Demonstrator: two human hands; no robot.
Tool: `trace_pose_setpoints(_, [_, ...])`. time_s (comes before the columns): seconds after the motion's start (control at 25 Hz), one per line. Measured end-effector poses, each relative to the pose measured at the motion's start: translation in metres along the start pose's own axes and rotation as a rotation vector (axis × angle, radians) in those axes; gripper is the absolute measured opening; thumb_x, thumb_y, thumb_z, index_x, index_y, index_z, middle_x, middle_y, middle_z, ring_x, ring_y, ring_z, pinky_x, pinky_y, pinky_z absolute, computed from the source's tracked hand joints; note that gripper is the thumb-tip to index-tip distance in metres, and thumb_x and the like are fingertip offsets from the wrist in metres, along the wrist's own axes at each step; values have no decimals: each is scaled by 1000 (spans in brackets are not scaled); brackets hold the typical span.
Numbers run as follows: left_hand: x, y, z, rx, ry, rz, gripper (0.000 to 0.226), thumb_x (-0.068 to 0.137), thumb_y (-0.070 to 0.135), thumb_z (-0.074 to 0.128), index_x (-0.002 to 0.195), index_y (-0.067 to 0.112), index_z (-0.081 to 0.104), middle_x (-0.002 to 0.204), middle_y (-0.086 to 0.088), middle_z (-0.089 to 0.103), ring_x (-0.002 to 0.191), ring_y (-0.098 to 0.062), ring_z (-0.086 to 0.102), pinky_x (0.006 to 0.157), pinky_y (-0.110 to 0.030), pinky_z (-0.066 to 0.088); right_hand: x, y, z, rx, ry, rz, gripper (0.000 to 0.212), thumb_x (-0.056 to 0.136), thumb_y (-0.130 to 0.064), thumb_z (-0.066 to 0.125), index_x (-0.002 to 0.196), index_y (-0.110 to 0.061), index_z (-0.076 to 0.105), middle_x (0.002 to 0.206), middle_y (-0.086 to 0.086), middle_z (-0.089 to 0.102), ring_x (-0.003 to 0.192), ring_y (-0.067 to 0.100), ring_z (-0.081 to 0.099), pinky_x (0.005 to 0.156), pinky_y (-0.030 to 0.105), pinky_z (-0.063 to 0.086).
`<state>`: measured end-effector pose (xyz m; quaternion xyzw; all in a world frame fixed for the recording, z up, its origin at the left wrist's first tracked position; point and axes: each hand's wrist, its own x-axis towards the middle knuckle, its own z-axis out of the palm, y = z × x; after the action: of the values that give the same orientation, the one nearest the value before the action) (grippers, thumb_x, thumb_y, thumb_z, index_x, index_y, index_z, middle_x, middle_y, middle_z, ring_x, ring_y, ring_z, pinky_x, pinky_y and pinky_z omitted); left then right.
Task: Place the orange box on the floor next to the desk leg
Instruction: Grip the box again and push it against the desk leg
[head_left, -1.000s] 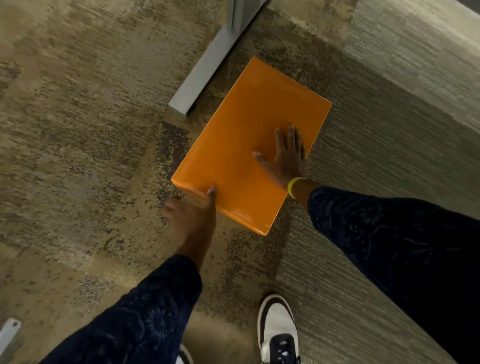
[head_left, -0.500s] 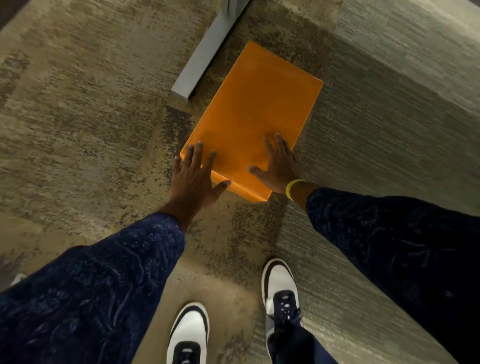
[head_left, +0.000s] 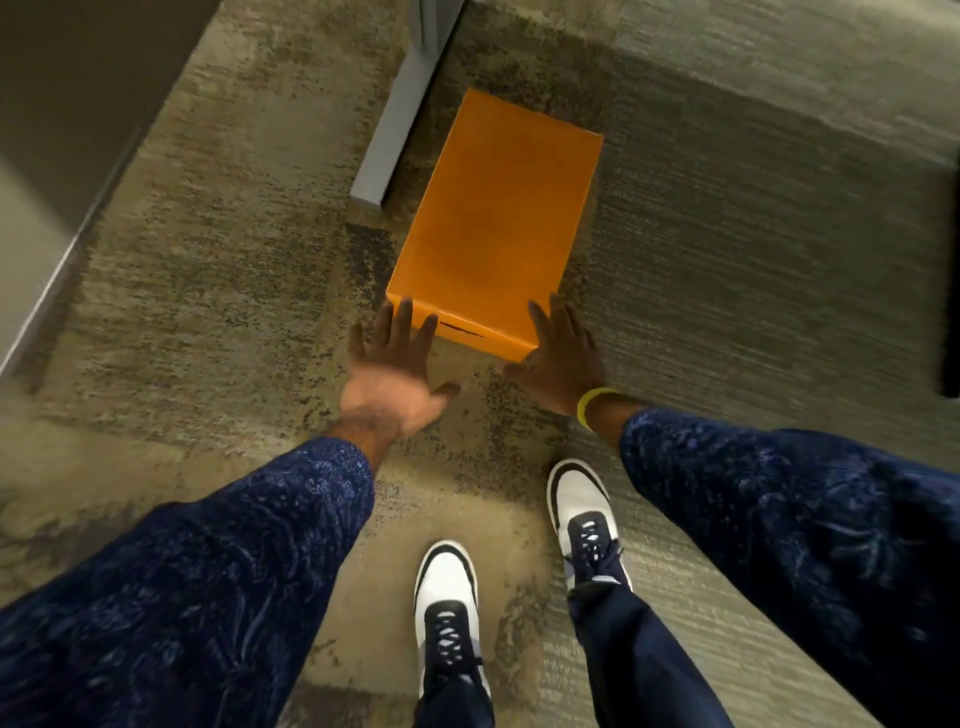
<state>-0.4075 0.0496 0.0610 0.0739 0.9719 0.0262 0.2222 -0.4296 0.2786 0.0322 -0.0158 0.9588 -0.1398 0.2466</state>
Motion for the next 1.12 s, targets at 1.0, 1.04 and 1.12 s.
trace_pose_setpoints(1.0, [180,-24,54,-917,32,-479,88,74,57,75,141,10,42,138,-16,57,118,-38,60,90,-47,51,124,63,13,884,-50,402,115,83,-62,66,158,-15,-8,168,8,4,153,33,16,120,55,24])
trace_pose_setpoints(1.04, [192,-27,58,-990,47,-484,85,71,56,78,137,12,47,132,-12,61,113,-35,63,84,-43,50,133,65,18,992,-65,408,114,81,-61,68,158,-18,-4,167,8,14,149,33,27,117,56,29])
trace_pose_setpoints(1.12, [202,-35,68,-1089,73,-491,76,64,56,84,125,21,55,112,2,67,94,-21,67,73,-35,51,143,62,29,1156,-87,402,98,78,-56,75,154,-25,20,155,8,42,131,33,52,106,58,43])
